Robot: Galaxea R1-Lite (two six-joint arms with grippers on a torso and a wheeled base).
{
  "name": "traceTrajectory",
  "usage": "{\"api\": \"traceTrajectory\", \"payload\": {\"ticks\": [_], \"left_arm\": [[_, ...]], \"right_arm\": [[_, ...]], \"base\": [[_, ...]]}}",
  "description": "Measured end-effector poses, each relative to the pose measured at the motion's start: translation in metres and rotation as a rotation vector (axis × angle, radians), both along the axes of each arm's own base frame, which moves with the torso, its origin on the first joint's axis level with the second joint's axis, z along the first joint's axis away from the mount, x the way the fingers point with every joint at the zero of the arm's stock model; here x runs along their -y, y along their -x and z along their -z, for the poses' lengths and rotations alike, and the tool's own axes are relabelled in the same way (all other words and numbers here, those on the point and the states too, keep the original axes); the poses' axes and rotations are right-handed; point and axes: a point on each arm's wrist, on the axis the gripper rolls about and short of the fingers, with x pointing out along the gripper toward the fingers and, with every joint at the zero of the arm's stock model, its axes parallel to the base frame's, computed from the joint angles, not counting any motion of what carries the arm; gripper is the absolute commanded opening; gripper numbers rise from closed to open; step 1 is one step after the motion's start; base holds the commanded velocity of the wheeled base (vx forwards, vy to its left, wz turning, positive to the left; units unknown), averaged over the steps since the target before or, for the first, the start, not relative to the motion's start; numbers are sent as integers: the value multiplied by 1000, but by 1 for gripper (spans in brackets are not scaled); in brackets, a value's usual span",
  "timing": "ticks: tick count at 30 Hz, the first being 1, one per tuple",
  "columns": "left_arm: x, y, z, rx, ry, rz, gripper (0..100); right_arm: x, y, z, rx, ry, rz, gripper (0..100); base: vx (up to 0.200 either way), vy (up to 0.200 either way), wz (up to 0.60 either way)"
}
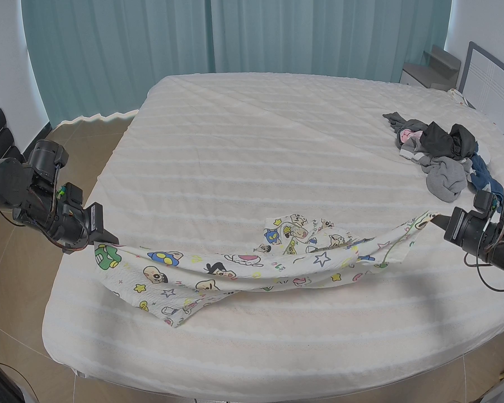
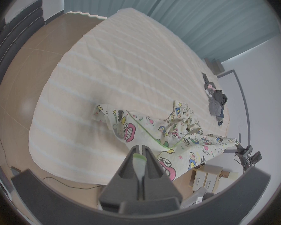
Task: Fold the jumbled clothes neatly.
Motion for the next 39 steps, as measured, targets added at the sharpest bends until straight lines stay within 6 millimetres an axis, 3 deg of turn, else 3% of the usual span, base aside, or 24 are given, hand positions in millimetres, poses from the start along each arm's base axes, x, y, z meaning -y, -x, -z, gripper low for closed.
{"api": "traceTrajectory", "payload": {"ticks": [3, 7, 15, 23, 24, 39], "left_arm": [[-2, -4, 13, -37, -12, 10, 0], [-5, -15, 44, -104, -27, 30, 0], [-7, -40, 85, -68, -27, 23, 0], [2, -56, 105, -19, 22, -20, 0], [3, -58, 106, -12, 26, -23, 100], [3, -83, 116, 231, 57, -150, 100]], "right_arm": [[0, 4, 7, -42, 13, -15, 0], [-1, 7, 19, -91, 39, -40, 0], [-1, 5, 31, -141, 49, -46, 0], [0, -4, 29, -132, 47, -32, 0], [0, -5, 28, -127, 47, -29, 0], [0, -10, 24, -100, 47, -14, 0]], "base": [[0, 0, 0], [0, 0, 0], [0, 0, 0], [0, 0, 0], [0, 0, 0], [0, 0, 0]]}}
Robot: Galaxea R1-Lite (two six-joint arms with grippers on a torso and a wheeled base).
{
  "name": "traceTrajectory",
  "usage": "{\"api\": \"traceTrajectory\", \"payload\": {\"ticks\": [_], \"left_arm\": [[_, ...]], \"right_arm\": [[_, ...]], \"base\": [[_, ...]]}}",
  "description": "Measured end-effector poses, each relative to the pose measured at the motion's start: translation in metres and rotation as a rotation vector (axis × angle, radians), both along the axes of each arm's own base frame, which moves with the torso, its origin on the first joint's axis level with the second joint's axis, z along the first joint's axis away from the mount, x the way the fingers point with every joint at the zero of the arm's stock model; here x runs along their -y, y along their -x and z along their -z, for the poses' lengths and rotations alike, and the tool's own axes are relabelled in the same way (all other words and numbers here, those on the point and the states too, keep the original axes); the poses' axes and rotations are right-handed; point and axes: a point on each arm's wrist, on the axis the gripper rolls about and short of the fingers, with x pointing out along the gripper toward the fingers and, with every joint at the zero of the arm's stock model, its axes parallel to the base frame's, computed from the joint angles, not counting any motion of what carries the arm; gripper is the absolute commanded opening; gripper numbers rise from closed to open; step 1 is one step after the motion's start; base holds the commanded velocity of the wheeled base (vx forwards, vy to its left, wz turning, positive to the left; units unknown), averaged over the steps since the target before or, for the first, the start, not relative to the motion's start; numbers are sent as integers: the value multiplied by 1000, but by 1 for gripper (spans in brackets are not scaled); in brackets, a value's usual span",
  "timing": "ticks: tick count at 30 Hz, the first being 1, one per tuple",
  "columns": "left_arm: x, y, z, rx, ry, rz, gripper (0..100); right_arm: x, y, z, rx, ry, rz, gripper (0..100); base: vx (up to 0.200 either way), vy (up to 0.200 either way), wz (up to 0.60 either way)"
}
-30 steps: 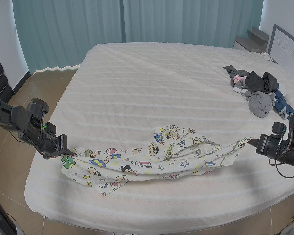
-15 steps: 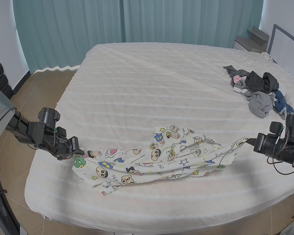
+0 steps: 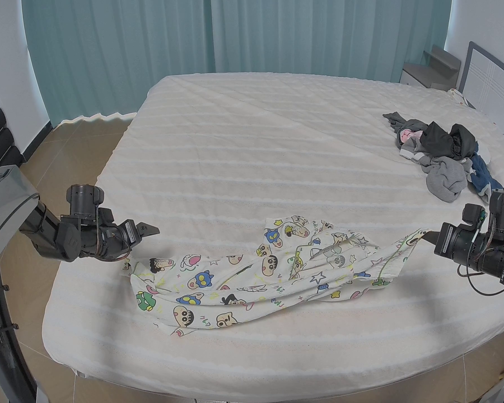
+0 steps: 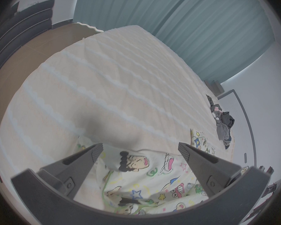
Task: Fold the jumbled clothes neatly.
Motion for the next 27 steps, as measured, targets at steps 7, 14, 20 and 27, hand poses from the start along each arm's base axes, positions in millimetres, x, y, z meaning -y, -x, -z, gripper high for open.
{"api": "traceTrajectory", "payload": {"ticks": [7, 14, 20, 27], "left_arm": [[0, 43, 16, -66, -37, 113, 100], [-4, 100, 2, -31, -71, 258, 100], [-7, 128, -37, 108, -42, 276, 100], [9, 170, -46, 105, -35, 372, 100]], "right_arm": [[0, 0, 0, 0, 1, 0, 0], [-1, 0, 0, 1, 3, -3, 0], [-1, 1, 0, 2, 3, -3, 0], [-2, 1, 0, 1, 3, -6, 0]], "base": [[0, 0, 0], [0, 0, 0], [0, 0, 0], [0, 0, 0]]}}
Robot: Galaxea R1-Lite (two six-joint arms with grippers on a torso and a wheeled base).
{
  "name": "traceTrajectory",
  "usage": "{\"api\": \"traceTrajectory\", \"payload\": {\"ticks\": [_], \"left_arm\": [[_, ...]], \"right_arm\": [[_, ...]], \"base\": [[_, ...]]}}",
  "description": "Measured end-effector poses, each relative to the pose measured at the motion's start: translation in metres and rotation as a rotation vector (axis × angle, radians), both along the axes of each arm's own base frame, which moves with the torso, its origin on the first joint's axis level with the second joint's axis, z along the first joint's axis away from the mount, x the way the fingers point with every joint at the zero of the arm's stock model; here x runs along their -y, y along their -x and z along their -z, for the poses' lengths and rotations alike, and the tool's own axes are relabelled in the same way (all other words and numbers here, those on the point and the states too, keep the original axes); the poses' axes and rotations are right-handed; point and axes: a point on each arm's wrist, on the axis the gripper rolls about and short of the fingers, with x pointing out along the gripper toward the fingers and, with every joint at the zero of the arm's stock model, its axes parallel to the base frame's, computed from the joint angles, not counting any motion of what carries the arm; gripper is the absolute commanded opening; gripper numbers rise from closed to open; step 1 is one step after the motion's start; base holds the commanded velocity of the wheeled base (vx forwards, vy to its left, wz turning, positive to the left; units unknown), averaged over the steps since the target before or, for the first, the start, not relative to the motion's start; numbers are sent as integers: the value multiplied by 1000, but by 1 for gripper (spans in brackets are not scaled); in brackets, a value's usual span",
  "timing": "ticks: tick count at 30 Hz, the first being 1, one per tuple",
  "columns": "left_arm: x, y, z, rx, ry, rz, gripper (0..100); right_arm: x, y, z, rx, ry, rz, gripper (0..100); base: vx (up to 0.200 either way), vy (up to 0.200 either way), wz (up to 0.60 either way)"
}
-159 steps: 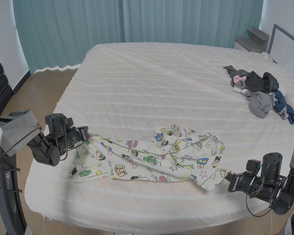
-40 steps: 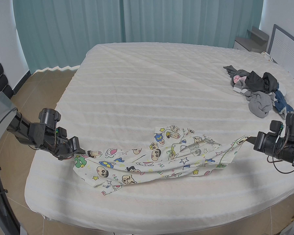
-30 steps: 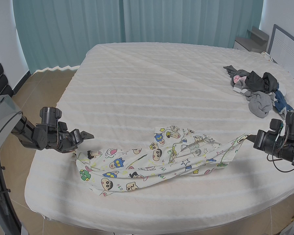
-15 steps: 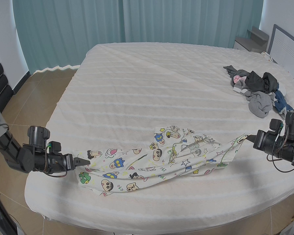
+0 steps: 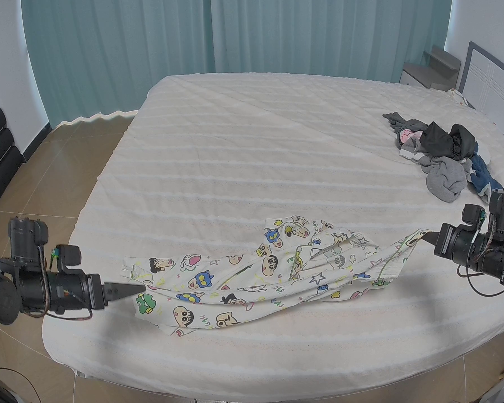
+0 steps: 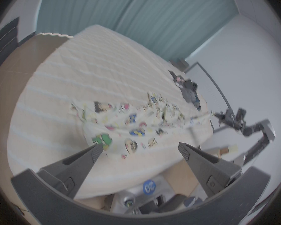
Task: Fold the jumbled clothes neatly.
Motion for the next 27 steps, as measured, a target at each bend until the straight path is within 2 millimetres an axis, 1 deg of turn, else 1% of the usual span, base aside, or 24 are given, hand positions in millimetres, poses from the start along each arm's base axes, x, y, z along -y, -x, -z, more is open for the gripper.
{"api": "traceTrajectory", "payload": {"ticks": [4, 6, 7, 9, 12, 18, 21, 24, 27], "left_arm": [[14, 15, 11, -23, -83, 108, 100], [17, 16, 15, -28, -115, 121, 100], [19, 15, 20, -41, -149, 128, 100], [22, 13, 30, -73, -202, 133, 100], [30, 7, 50, -136, -299, 139, 100], [53, -7, 87, -181, -461, 163, 100], [66, -12, 100, -202, -483, 152, 100], [80, -17, 110, -213, -470, 114, 100], [91, -21, 118, -210, -496, 89, 100]], "right_arm": [[-1, 0, 0, -1, 0, -4, 0], [-1, 0, 0, -1, 0, -4, 0], [-1, 0, 0, -1, -1, -5, 0], [-1, 0, 0, -1, -1, -6, 0], [-2, 0, 0, -1, -2, -8, 0], [-3, 1, 0, 0, -5, -12, 0], [-3, 1, 0, 1, -5, -12, 0], [-3, 0, -1, 3, -6, -13, 0], [-3, 0, -1, 2, -6, -14, 0]], "base": [[0, 0, 0], [0, 0, 0], [0, 0, 0], [0, 0, 0], [0, 0, 0], [0, 0, 0], [0, 0, 0], [0, 0, 0], [0, 0, 0]]}}
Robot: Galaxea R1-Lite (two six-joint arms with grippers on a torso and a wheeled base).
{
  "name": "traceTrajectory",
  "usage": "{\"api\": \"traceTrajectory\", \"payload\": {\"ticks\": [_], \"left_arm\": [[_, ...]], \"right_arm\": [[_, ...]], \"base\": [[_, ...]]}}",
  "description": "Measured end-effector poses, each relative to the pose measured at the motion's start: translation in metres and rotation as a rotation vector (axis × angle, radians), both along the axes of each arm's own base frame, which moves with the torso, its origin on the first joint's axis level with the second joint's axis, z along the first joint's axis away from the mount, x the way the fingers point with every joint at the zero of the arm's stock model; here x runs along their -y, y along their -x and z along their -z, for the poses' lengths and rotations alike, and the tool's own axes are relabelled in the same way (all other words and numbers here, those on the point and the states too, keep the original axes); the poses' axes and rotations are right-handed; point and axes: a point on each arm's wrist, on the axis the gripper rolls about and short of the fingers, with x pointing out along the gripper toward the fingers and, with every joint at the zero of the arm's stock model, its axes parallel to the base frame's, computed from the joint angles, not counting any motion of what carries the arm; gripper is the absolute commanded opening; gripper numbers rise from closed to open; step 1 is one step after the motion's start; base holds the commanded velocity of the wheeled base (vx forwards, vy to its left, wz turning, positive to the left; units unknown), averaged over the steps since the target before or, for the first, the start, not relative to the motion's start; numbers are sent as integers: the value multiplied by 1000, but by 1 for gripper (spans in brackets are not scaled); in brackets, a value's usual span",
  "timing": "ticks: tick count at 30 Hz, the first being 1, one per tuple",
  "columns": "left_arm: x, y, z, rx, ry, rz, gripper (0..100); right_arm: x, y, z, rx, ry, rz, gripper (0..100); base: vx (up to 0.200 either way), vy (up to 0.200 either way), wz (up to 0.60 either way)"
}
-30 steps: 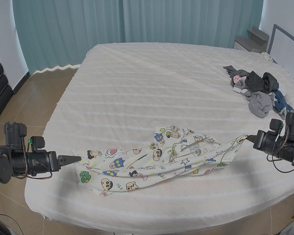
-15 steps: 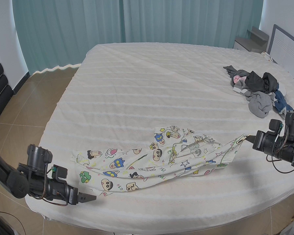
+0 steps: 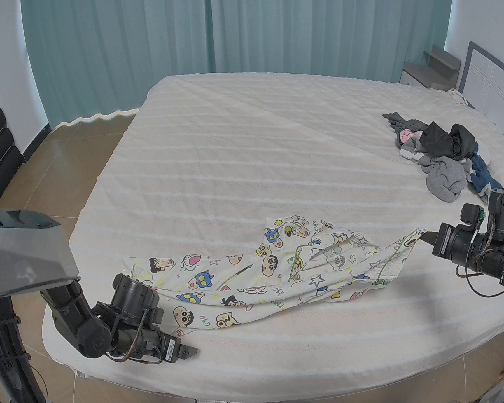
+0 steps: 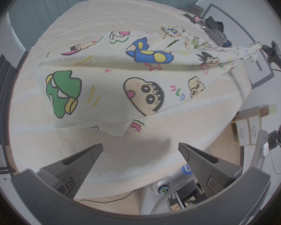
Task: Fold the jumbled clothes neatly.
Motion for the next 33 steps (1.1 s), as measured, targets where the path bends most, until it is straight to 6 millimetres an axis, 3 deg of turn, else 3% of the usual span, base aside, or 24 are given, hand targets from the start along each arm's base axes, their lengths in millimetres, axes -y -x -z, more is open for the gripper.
{"api": "traceTrajectory", "payload": {"ticks": [8, 17, 29, 30, 33], "left_arm": [[23, -12, 7, 30, 1, -190, 100], [42, -22, 6, 45, 82, -281, 100], [48, -29, 12, 81, 47, -327, 100], [48, -30, 13, 83, 46, -328, 0], [49, -31, 14, 92, 51, -328, 0]], "right_arm": [[0, 0, -1, 2, -2, -1, 0], [0, -1, -1, 2, -2, 1, 0], [0, 0, -2, 9, -2, 1, 0], [0, 0, -2, 10, -2, 1, 0], [0, 0, -3, 11, -2, 1, 0]], "base": [[0, 0, 0], [0, 0, 0], [0, 0, 0], [0, 0, 0], [0, 0, 0]]}}
